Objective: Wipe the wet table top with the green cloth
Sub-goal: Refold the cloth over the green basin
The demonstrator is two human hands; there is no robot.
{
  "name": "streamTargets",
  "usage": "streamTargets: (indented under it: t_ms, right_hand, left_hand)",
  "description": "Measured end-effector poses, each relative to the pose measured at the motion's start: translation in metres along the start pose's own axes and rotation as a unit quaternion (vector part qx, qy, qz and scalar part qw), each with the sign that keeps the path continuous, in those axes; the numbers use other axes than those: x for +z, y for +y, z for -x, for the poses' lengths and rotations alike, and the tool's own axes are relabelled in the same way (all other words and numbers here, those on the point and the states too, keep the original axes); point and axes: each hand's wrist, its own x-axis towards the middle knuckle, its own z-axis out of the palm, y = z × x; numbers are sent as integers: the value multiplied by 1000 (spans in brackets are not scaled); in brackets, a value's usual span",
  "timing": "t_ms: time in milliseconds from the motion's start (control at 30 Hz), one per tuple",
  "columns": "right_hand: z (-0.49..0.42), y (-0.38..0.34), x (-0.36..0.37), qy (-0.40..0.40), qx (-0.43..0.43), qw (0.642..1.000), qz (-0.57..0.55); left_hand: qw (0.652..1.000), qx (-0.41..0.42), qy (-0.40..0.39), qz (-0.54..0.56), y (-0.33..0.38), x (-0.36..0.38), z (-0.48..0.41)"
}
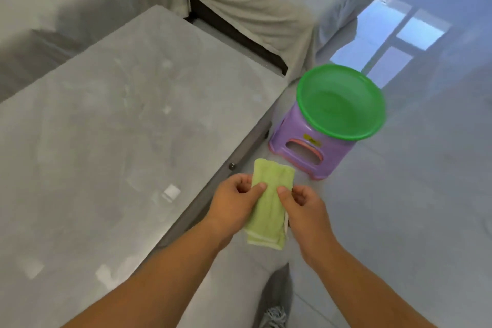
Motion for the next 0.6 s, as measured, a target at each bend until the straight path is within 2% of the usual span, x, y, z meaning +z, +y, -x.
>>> streamTargets:
  t_ms: [200,433,600]
  right_hand:
    - [-115,-11,-91,26,-100,994,43]
    - [-222,-6,-130,46,-106,990,85]
    - [-282,-3,-128,31,-97,990,96]
  left_hand:
    - [999,-11,-31,-20,25,115,-104]
    - [999,12,-9,-46,37,186,-197]
    - [993,43,-54,-91,41,199,-255]
